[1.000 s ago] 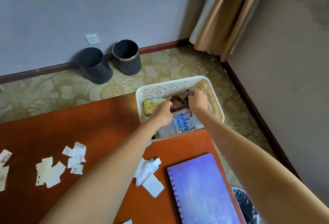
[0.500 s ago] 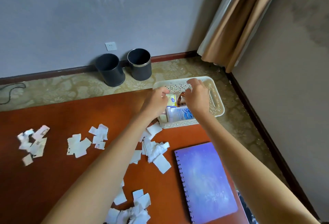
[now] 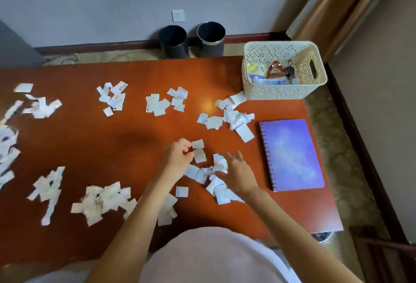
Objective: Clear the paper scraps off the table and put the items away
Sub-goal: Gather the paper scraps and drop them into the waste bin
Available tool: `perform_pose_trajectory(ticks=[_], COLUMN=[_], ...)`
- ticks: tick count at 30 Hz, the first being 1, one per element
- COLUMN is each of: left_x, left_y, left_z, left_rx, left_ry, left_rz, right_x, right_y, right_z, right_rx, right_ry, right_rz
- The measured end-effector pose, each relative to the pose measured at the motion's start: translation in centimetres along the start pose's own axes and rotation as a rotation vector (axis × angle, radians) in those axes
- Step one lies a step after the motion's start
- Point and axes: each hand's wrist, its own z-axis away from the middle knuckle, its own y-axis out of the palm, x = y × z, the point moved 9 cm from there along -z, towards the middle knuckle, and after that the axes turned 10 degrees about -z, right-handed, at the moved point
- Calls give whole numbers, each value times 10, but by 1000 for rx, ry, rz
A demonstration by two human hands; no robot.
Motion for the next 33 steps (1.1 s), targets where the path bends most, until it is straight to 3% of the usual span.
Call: perform_pose_trajectory(ticks=[6, 14, 24, 28, 33], left_x=[50, 45, 33, 24, 29], left_y=[57, 61, 65, 77, 78], left_z=[29, 23, -6, -8, -10], left_rx=[129, 113, 114, 115, 83], left_ry=[-45, 28, 76, 141, 127], left_rz=[-87, -91, -219, -356, -344], right_x=[-19, -18, -29, -39, -54], right_y=[43, 47, -6, -14, -15], right_z=[10, -7, -13, -17, -17], right_rx=[54, -33, -314, -282, -261], right_ry=[71, 36, 138, 184, 228], right_rz=[117, 230, -380, -489, -534])
